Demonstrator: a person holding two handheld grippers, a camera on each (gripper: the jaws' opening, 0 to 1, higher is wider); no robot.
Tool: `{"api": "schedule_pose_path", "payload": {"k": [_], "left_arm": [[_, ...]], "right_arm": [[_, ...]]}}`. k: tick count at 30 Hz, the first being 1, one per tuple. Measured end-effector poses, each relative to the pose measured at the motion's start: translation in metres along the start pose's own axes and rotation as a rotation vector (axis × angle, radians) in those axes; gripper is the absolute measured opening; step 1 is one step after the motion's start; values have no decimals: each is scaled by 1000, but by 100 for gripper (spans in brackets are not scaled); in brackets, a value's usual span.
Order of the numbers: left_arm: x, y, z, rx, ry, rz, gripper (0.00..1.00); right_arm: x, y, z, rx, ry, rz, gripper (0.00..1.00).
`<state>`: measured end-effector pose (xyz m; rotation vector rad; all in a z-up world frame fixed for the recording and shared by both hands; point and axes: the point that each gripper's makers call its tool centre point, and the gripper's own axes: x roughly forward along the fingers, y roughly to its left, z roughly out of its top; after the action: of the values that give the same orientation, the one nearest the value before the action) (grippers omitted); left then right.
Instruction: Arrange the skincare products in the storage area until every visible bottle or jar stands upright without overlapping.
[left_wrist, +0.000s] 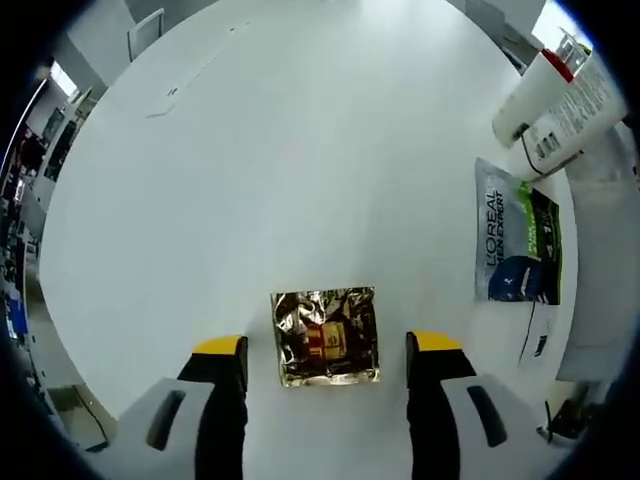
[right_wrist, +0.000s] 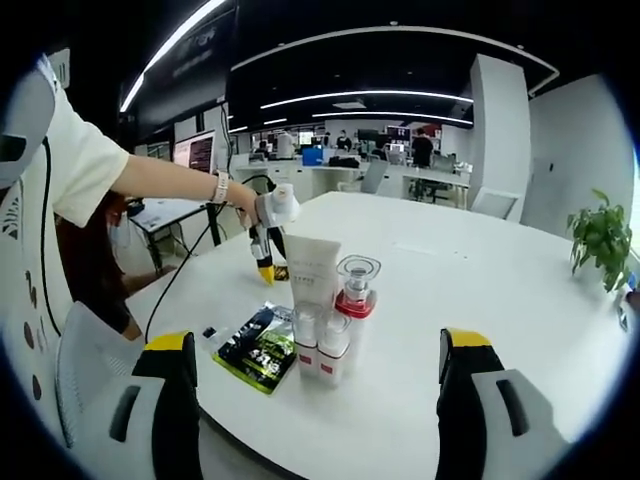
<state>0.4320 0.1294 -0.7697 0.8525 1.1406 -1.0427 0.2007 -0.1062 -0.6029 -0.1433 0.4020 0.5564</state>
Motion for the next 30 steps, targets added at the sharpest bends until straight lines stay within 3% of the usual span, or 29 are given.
{"api": "schedule_pose_path", "payload": {"k": [5,16,24,30], "left_arm": [[1,4,-1,-3,4,-11,59],[-1,-10,0,-7,4,-11,58],[1,0,-2,-20,0,-31,59],[2,-5,-3,-6,14,-21,59]], "right_arm": [[1,0,-2,3,12,2,100],[3,5,-3,9,17,9,100],[3,6,-4,11,18,12,100],[5,8,-4,10,23,20,100]]}}
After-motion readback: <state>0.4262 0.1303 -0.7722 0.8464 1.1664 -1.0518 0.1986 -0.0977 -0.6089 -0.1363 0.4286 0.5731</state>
